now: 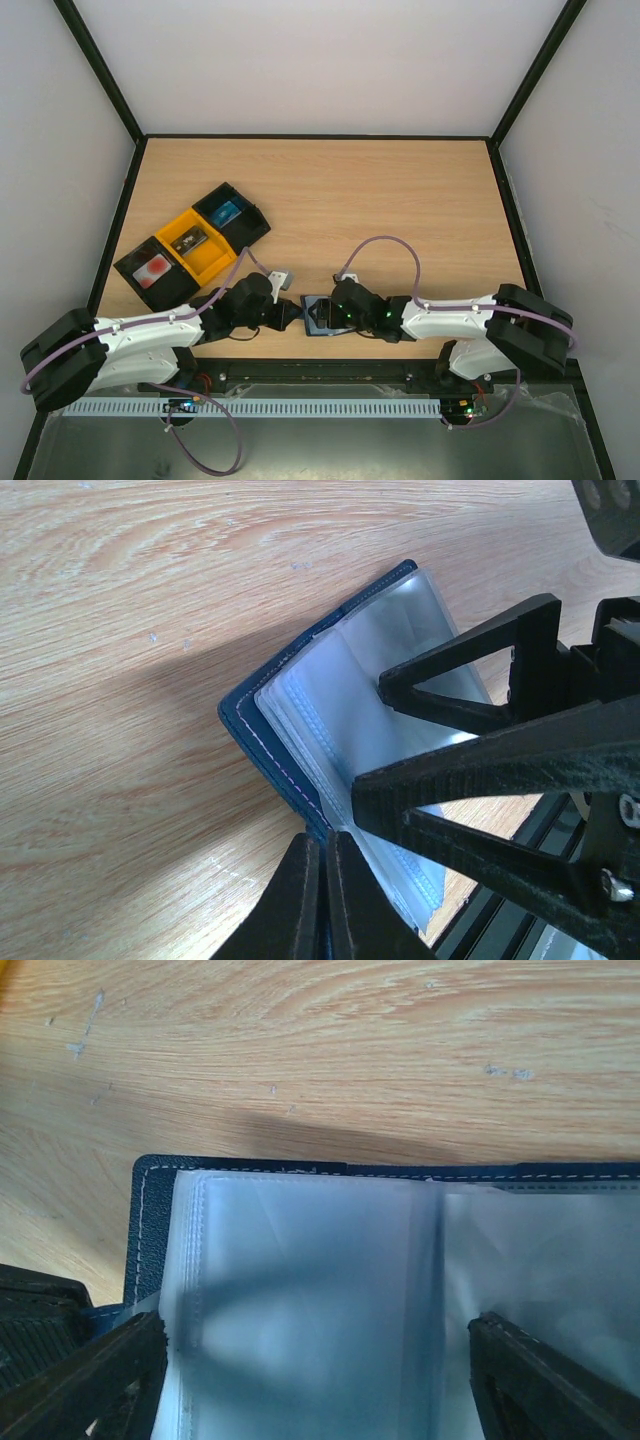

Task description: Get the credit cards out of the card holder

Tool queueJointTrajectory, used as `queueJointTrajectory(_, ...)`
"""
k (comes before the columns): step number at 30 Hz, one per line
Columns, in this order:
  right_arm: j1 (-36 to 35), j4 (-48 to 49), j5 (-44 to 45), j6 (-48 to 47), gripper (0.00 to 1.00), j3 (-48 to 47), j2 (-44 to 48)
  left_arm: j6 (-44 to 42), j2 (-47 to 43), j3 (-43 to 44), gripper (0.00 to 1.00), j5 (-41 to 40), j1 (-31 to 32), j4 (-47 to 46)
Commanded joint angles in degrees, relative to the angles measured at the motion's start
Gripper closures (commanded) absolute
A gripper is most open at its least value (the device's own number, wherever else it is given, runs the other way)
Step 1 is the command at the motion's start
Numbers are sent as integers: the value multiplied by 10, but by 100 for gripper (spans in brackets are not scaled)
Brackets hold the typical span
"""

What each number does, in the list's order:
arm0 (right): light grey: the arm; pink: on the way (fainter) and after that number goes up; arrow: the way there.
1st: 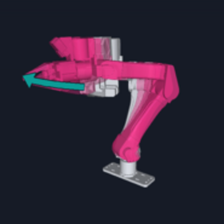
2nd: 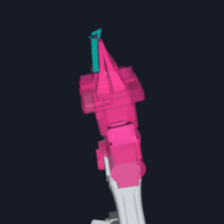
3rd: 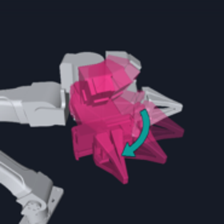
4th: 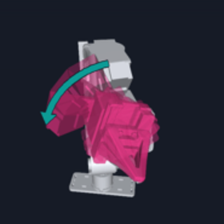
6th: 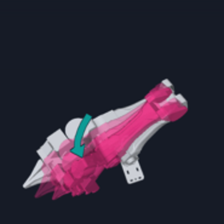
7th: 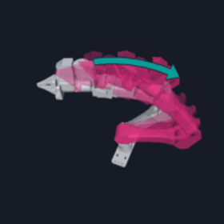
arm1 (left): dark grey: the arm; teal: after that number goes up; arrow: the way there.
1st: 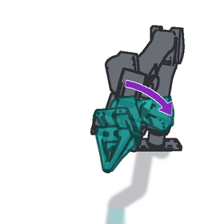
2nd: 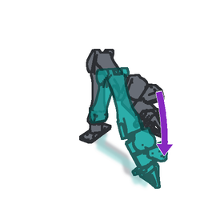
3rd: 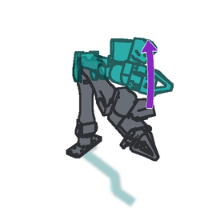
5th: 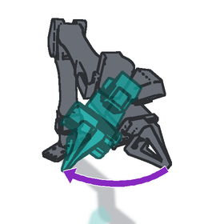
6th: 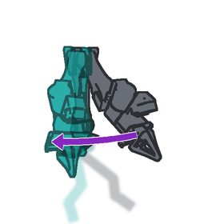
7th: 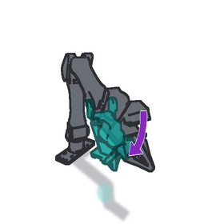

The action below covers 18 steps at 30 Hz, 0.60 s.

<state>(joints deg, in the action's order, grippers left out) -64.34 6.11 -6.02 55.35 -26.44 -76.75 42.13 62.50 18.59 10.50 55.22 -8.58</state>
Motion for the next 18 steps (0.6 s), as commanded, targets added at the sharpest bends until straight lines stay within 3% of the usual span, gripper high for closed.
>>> queueJointTrajectory(1,-6,-22,19,-5,21,-1,-14,-9,0,9,97,2,0,-3)
queueJointTrajectory(8,-5,-52,49,-7,40,5,6,-6,-7,4,97,-1,0,-2)
queueJointTrajectory(18,-5,-65,87,-12,56,3,26,-7,1,14,97,-3,0,7)
